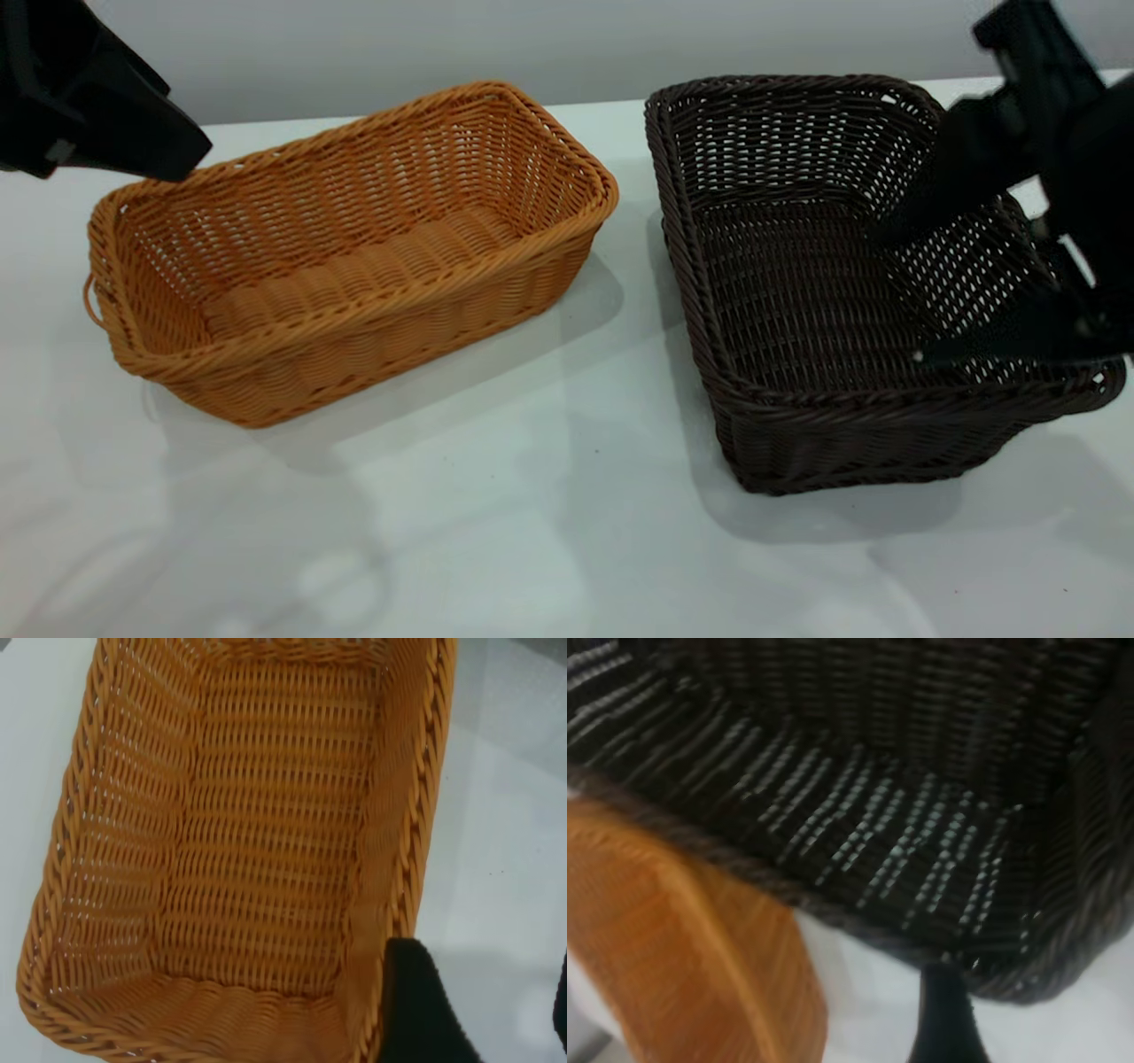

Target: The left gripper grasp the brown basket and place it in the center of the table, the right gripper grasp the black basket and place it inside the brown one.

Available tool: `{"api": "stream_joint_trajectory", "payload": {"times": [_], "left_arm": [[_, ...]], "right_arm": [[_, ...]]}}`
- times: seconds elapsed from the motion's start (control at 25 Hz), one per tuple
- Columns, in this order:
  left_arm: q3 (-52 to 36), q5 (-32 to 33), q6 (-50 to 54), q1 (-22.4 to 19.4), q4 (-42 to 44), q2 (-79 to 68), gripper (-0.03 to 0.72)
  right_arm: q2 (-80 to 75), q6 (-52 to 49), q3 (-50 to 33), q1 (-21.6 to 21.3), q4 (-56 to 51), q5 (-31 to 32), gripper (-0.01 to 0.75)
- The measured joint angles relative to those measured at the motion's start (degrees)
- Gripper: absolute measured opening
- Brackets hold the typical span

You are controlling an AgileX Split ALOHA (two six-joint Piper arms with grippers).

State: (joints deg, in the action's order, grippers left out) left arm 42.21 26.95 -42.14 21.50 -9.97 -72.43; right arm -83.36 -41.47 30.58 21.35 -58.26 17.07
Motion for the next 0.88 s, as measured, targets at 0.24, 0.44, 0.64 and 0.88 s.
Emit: {"api": "stream_joint_trajectory", "payload": {"times": [0.24,0.44,0.64,0.88], "left_arm": [[0.0,-1.1,0.1,0.0,0.1,-0.5,0.335],[0.0,-1.0,0.1,0.0,0.1,-0.5,0.335],[0.0,-0.6,0.1,0.0,0.1,-0.5,0.335],[0.0,-0.6,0.2,0.0,0.1,-0.5,0.335]], "right_arm": [[-4.2,-0.9,0.0,0.0,0.0,-0.9,0.443],[-7.9,-1.4,0.1,0.0,-0.5,-1.6,0.443],[-10.3,-1.4,0.1,0.0,-1.7,-4.7,0.443],[-15.1,-1.1,0.2,0.0,-2.0,-5.6,0.443]]}}
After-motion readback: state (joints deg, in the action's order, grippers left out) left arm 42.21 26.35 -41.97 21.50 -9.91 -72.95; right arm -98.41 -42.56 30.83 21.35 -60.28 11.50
